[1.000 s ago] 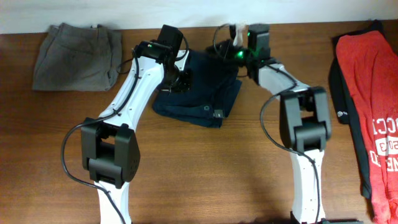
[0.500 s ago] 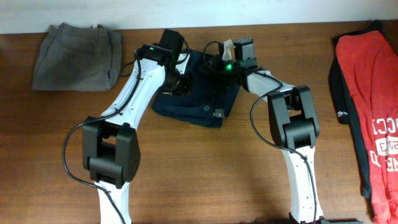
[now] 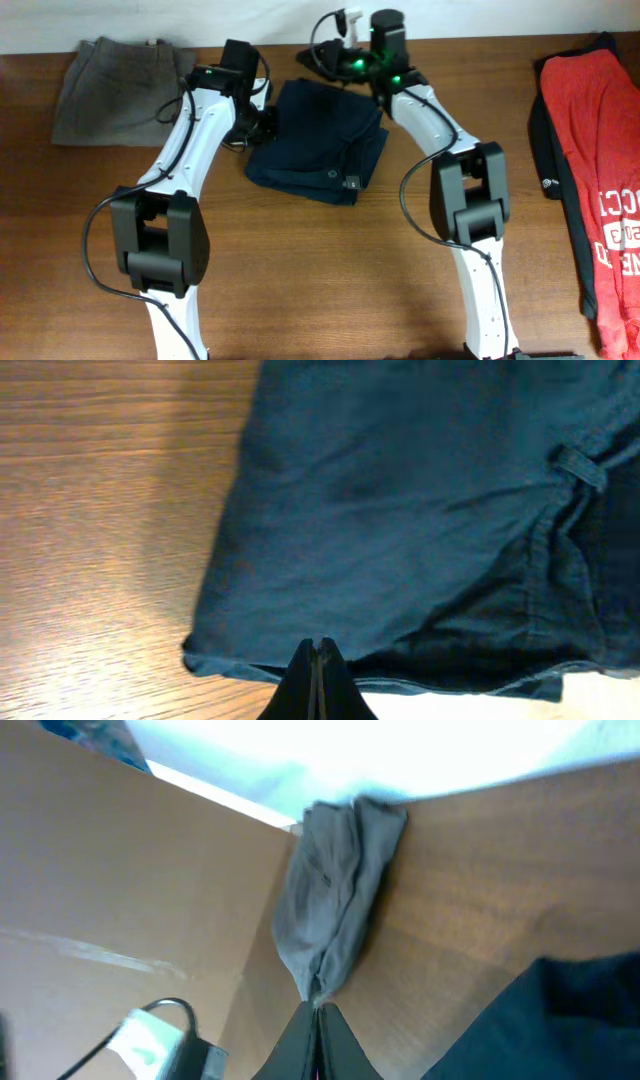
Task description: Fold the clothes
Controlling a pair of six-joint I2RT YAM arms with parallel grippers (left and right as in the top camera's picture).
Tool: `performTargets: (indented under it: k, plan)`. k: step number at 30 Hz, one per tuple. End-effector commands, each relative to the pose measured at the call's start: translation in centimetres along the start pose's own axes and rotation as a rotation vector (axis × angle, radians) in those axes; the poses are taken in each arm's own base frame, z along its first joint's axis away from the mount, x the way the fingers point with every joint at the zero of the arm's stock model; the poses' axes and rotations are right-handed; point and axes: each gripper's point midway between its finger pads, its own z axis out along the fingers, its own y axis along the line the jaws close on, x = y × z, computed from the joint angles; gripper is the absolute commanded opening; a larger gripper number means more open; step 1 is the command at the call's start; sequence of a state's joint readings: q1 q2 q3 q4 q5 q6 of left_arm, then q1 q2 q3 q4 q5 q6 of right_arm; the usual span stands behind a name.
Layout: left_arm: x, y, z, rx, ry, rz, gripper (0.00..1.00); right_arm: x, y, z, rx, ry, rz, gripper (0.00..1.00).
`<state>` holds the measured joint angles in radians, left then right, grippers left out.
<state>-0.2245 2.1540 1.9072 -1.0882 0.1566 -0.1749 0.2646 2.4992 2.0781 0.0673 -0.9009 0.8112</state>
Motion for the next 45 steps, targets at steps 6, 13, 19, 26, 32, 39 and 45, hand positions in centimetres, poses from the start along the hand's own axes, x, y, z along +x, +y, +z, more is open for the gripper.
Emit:
performTargets:
  k: [6, 13, 19, 26, 32, 39, 45]
  plan:
    - [-0.1, -0.4, -1.8, 0.003, -0.032, 0.028, 0.01, 3.2, -4.7, 3.1, 0.097, 0.019, 0.059, 0.05]
    - [0.0, -0.7, -1.8, 0.017, -0.026, 0.028, 0.01, 7.3, -12.0, 4.0, 0.207, 0.075, 0.183, 0.05]
    - [0.0, -0.7, -1.8, 0.017, -0.026, 0.029, 0.0, 7.7, -12.4, 4.0, 0.205, 0.09, 0.176, 0.05]
    - [0.0, -0.7, -1.8, 0.017, -0.027, 0.028, 0.01, 1.8, -2.0, 2.4, -0.015, 0.083, -0.007, 0.05]
    - [0.0, -0.7, -1.8, 0.017, -0.027, 0.028, 0.01, 1.2, 5.1, -0.1, -0.077, 0.178, -0.015, 0.04]
    - [-0.4, 0.8, -1.9, -0.031, -0.041, -0.003, 0.01, 7.6, -0.3, -3.2, 0.274, 0.348, 0.171, 0.04]
    - [-1.0, 2.8, -2.2, -0.039, -0.06, -0.045, 0.01, 13.8, -0.1, -4.6, 0.336, 0.564, 0.177, 0.04]
